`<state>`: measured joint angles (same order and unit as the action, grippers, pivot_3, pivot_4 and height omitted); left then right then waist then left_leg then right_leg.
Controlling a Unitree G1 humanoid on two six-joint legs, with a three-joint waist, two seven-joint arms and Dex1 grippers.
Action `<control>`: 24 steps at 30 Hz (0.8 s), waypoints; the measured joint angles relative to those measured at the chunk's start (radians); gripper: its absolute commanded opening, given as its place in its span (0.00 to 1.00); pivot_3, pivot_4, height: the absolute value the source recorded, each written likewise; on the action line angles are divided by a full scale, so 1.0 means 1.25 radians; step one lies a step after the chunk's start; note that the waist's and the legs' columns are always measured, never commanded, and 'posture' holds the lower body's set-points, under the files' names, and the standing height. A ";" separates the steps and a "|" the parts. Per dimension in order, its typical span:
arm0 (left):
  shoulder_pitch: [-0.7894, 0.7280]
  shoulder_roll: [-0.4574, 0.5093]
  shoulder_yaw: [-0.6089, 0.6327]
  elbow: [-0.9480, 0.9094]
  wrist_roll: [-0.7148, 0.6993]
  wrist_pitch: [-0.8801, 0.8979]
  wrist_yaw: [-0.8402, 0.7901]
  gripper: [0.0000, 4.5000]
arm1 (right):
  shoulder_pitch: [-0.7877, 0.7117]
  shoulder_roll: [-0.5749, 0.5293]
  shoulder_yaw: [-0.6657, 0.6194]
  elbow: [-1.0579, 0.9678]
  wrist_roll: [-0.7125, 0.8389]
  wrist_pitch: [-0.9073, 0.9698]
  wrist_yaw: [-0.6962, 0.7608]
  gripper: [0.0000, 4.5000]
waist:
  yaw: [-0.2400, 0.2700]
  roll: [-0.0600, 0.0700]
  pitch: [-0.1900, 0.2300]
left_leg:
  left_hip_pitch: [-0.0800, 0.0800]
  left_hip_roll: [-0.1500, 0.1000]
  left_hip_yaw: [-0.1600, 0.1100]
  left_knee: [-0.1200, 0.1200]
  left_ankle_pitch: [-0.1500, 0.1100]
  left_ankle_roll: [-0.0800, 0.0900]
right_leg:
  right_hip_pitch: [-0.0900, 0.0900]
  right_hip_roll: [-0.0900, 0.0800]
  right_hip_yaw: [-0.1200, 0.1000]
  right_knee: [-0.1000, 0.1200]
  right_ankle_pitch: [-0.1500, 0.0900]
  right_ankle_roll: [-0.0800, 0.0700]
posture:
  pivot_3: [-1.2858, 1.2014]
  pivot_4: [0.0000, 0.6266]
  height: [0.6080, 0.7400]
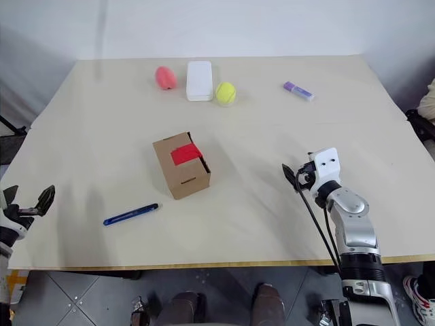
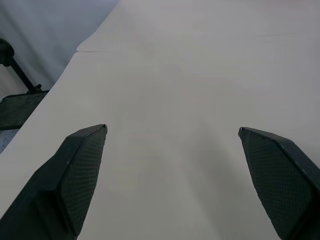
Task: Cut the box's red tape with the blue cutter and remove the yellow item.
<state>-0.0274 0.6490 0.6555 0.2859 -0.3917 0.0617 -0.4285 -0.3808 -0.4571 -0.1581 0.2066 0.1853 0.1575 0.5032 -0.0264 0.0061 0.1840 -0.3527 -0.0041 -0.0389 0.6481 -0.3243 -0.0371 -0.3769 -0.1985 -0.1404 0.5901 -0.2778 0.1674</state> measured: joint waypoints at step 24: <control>-0.130 0.026 -0.119 -0.004 -0.038 0.122 -0.145 0.35 | -0.068 0.033 0.107 -0.072 -0.039 0.119 -0.006 0.48 | -0.001 0.000 0.000 | 0.000 0.001 0.005 0.001 0.000 0.000 | -0.003 0.001 0.005 0.001 0.000 0.000 | 0.52 0.24 1.00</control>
<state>-0.1902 0.6812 0.5071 0.2813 -0.4387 0.2140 -0.6095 -0.4660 -0.4162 -0.0245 0.1162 0.1364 0.3058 0.4957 -0.0277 0.0058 0.1841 -0.3525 -0.0032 -0.0327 0.6491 -0.3249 -0.0370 -0.3809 -0.1968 -0.1340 0.5910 -0.2776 0.1671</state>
